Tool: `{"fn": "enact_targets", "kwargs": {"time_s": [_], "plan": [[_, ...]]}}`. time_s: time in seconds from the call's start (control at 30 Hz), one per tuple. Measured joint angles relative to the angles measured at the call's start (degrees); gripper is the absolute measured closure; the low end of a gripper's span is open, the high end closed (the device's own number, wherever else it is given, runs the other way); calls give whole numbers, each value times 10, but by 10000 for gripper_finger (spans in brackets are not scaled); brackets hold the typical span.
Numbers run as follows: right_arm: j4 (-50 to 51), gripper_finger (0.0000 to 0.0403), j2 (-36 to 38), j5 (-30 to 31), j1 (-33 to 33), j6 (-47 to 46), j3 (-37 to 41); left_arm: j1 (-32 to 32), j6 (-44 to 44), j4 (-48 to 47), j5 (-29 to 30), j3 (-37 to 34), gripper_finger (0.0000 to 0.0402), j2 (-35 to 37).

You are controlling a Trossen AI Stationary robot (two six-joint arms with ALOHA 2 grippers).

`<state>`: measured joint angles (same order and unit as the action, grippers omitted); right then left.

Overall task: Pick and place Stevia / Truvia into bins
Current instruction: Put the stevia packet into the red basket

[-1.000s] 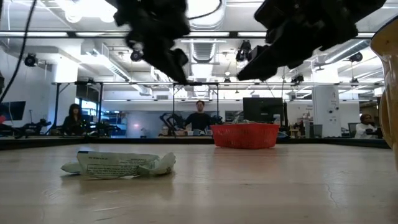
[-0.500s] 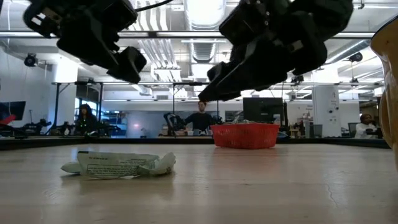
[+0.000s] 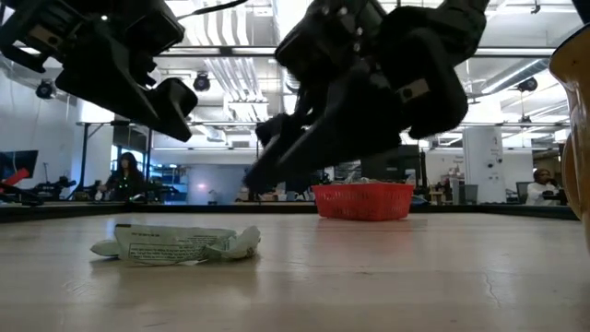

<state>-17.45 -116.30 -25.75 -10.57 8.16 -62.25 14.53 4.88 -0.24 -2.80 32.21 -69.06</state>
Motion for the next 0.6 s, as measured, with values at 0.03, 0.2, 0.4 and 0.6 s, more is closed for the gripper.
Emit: {"fn": "enact_targets", "kwargs": {"time_s": [0.03, 0.2, 0.4, 0.6], "plan": [[10, 188, -10, 0, -1, 0, -12, 0, 3, -2, 0, 0, 194, 0], [59, 188, -47, 2, -1, 0, -60, 1, 8, -13, 2, -3, 194, -2], [90, 188, -75, 2, -1, 1, -85, 2, 18, -23, 6, -4, 194, -1], [98, 198, -73, 38, -4, 9, -83, 1, 19, -32, 15, -4, 194, -1]]}}
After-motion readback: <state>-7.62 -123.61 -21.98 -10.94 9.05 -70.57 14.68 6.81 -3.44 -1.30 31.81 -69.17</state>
